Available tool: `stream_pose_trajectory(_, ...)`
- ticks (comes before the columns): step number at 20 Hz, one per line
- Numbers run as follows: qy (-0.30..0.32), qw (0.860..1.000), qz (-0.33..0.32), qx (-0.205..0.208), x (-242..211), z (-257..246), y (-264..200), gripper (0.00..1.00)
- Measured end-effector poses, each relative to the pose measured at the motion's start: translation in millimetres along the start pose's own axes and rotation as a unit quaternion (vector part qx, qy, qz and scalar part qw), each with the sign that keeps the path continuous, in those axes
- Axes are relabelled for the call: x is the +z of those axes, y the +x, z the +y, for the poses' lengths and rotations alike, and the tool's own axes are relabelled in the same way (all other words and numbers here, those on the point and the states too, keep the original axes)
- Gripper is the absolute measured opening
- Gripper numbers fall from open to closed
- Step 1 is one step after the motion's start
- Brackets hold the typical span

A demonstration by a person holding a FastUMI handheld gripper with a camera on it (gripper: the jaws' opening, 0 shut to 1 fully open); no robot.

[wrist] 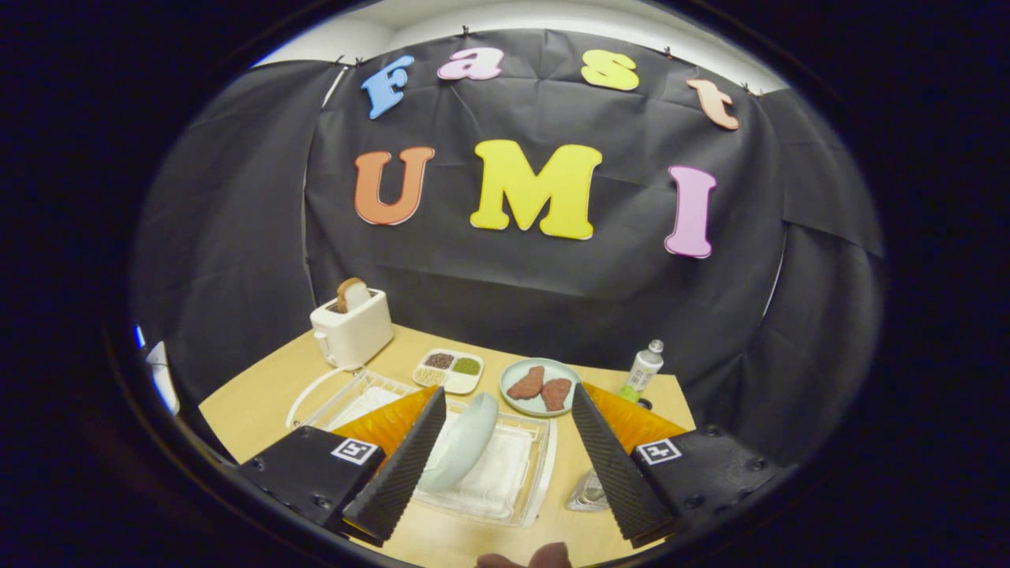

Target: Take the plate from the dish rack, then take the spoon from the basket and place it into the plate.

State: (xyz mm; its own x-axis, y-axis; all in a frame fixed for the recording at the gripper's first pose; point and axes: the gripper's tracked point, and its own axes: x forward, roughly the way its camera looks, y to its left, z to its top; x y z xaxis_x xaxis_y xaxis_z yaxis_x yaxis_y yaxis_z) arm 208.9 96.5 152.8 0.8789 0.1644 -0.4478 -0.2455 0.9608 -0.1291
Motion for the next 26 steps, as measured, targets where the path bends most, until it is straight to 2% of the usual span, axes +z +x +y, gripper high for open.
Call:
stream_pose_trajectory(5,-0.005,0.997,0.072,0.0,-2.8,17.2,38.6,1.0)
stream_pose_trajectory(10,0.042,0.985,0.166,0.018,-39.3,35.4,69.7,1.0)
stream_pose_trajectory(18,0.098,0.96,0.261,-0.015,-84.9,27.4,110.0,0.99)
stream_pose_trajectory(21,0.127,0.949,0.287,-0.016,-97.3,33.3,118.5,0.94)
stream_pose_trajectory(26,0.149,0.934,0.323,-0.032,-113.0,37.7,126.1,0.7)
